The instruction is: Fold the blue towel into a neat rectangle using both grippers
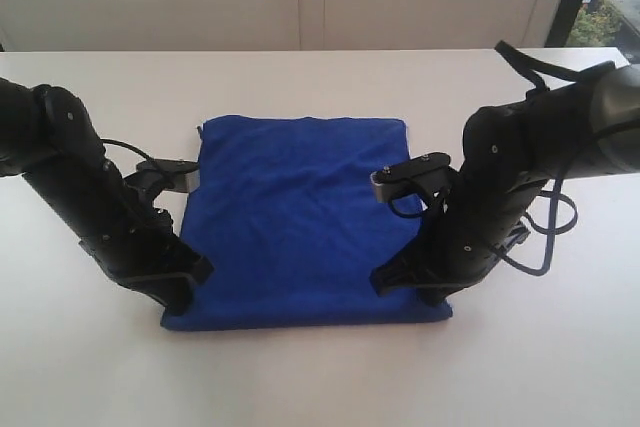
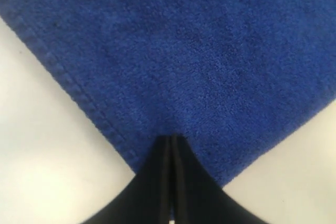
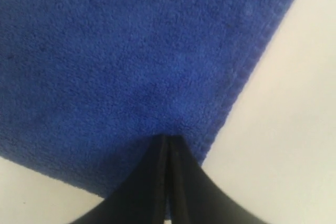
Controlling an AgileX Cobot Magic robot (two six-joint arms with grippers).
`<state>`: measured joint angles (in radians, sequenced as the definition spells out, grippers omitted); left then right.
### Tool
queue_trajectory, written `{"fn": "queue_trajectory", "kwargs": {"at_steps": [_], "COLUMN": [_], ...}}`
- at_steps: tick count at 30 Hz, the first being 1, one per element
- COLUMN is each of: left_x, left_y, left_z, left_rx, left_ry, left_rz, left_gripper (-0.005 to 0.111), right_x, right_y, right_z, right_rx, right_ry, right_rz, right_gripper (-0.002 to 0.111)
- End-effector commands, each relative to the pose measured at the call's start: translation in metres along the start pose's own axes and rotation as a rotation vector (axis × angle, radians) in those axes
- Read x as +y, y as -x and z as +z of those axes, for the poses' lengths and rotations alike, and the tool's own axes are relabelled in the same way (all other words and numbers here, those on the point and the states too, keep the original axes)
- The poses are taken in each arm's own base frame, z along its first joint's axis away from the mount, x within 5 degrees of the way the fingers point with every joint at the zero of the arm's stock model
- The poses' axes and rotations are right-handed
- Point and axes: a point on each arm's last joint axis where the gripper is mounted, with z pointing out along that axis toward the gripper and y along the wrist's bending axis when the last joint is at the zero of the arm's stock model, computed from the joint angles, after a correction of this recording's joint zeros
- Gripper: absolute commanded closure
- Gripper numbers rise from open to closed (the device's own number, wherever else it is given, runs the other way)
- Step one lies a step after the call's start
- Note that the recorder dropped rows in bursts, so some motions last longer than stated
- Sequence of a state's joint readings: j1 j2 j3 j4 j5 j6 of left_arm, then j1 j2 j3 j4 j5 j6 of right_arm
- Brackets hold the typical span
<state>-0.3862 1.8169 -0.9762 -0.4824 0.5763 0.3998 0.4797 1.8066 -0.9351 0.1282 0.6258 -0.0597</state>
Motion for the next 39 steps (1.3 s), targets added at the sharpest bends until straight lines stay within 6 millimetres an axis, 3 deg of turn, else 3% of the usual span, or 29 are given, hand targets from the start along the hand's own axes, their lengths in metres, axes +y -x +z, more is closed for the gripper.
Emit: {"fn": "queue_trajectory", "kwargs": {"at_steps": [1, 8, 14, 21, 28, 30, 32, 35, 39], "left_x": [-0.002, -0.011, -0.020, -0.032, -0.030, -0.029, -0.029, -0.024, -0.018], "left_y": [-0.002, 0.004, 0.001, -0.012, -0.020, -0.022, -0.023, -0.017, -0.019], "left_z": [-0.004, -0.025, -0.047, -0.061, -0.047, -0.043, -0.042, -0.036, -0.021], "left_rx": [-0.009, -0.079, -0.069, -0.010, 0.082, 0.086, 0.077, 0.050, 0.064], "left_ry": [0.008, 0.007, 0.010, -0.050, -0.143, -0.164, -0.177, -0.133, -0.130], "left_rz": [0.012, 0.039, 0.169, 0.579, 0.797, 0.912, 1.038, 1.053, 1.069], "left_gripper": [0.107, 0.107, 0.107, 0.107, 0.107, 0.106, 0.094, 0.074, 0.063], "right_x": [0.001, 0.005, 0.007, 0.007, 0.010, 0.009, 0.009, 0.008, 0.005], "right_y": [0.002, 0.003, -0.006, -0.014, -0.013, -0.015, -0.016, -0.018, -0.023], "right_z": [-0.015, -0.055, -0.069, -0.069, -0.062, -0.053, -0.044, -0.034, -0.021], "right_rx": [-0.057, -0.196, -0.156, -0.075, -0.115, -0.086, -0.055, -0.029, -0.039], "right_ry": [-0.004, 0.016, 0.021, 0.009, 0.029, 0.038, 0.047, 0.056, 0.034], "right_rz": [0.007, 0.013, -0.012, -0.488, -0.674, -0.720, -0.792, -0.942, -1.015], "right_gripper": [0.108, 0.108, 0.108, 0.108, 0.108, 0.102, 0.091, 0.073, 0.062]}}
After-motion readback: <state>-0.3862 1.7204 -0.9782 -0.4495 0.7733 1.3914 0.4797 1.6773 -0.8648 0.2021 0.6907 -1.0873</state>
